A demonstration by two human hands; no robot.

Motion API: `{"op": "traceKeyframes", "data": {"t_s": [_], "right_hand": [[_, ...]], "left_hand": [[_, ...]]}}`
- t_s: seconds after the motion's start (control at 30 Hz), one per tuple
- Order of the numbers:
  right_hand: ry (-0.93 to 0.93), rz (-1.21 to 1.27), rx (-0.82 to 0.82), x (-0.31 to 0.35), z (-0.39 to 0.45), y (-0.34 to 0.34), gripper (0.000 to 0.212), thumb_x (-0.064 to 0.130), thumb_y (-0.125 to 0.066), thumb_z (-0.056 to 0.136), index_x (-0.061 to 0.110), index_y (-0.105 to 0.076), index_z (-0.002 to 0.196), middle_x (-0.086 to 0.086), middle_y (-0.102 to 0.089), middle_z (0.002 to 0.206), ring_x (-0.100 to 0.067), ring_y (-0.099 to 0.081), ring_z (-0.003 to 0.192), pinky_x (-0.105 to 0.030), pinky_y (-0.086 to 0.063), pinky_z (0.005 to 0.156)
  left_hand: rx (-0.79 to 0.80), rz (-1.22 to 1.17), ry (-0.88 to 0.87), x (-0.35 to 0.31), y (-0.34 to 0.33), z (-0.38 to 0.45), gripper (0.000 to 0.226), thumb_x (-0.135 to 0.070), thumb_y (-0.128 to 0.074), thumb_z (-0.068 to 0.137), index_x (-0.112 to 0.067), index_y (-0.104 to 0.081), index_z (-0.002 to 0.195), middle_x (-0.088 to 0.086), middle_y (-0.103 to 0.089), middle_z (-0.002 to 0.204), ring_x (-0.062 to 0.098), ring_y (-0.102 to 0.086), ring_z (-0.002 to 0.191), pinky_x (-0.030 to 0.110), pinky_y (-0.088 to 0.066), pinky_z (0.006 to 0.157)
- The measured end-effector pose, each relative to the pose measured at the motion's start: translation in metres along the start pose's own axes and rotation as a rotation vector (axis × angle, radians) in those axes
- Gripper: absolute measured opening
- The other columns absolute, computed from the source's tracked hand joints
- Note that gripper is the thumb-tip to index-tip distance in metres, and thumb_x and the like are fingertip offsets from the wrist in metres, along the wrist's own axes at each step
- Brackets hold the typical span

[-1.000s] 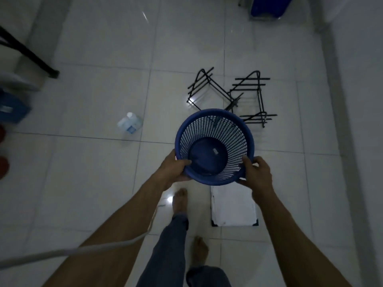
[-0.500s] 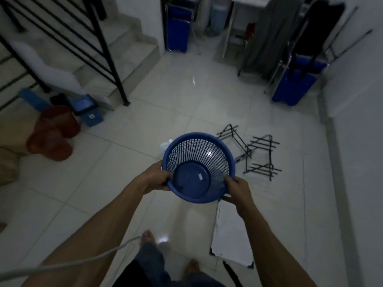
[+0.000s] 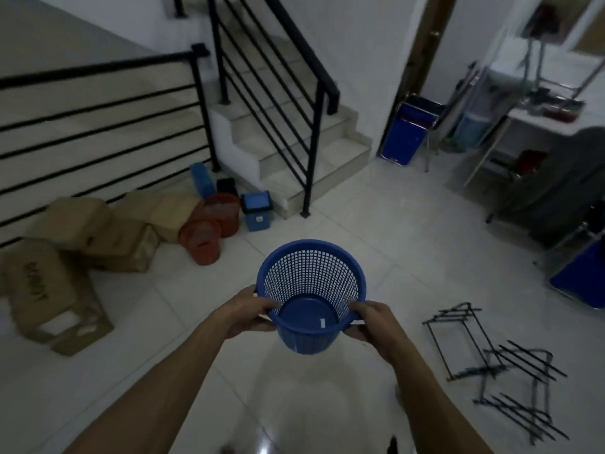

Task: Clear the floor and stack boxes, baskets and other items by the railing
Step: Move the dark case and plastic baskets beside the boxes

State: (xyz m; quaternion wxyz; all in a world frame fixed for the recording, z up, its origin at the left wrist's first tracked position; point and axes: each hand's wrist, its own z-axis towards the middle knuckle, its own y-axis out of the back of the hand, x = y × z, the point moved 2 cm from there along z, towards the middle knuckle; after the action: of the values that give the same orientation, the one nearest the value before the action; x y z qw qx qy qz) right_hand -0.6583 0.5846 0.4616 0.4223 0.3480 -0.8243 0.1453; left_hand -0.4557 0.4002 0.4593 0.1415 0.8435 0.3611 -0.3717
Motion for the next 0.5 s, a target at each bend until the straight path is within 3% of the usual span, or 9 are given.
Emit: {"op": "traceKeyframes", "data": {"t_s": [0.23, 0.37, 0.5], "right_hand": [[0.003, -0.047, 0.100, 0.034, 0.048, -0.163, 0.026, 0.018, -0.065, 0.096, -0.007, -0.065, 0.102, -0.018, -0.073, 0.092, -0.034, -0.075, 0.082, -0.046, -0.062, 0.078], [-0.033, -0.056, 0.109, 0.045, 0.084, -0.225, 0.026, 0.018, -0.065, 0.096, -0.007, -0.064, 0.101, -0.020, -0.073, 0.093, -0.031, -0.076, 0.078, -0.042, -0.063, 0.073], [-0.075, 0.003, 0.100, 0.060, 0.134, -0.267, 0.023, 0.016, -0.064, 0.097, -0.006, -0.062, 0.103, -0.018, -0.071, 0.100, -0.032, -0.075, 0.084, -0.040, -0.062, 0.069]], "left_hand": [[-0.139, -0.196, 0.013, -0.014, 0.150, 0.029, 0.040, 0.006, -0.066, 0.088, -0.006, -0.055, 0.124, 0.020, -0.067, 0.119, 0.032, -0.071, 0.102, 0.046, -0.062, 0.079], [-0.172, -0.264, 0.021, -0.021, 0.209, 0.059, 0.035, -0.001, -0.071, 0.087, 0.002, -0.058, 0.120, 0.021, -0.070, 0.115, 0.031, -0.072, 0.102, 0.047, -0.060, 0.086], [-0.203, -0.371, 0.026, -0.032, 0.244, 0.107, 0.037, -0.013, -0.075, 0.089, 0.000, -0.060, 0.119, 0.019, -0.070, 0.115, 0.029, -0.073, 0.097, 0.040, -0.061, 0.083]]}}
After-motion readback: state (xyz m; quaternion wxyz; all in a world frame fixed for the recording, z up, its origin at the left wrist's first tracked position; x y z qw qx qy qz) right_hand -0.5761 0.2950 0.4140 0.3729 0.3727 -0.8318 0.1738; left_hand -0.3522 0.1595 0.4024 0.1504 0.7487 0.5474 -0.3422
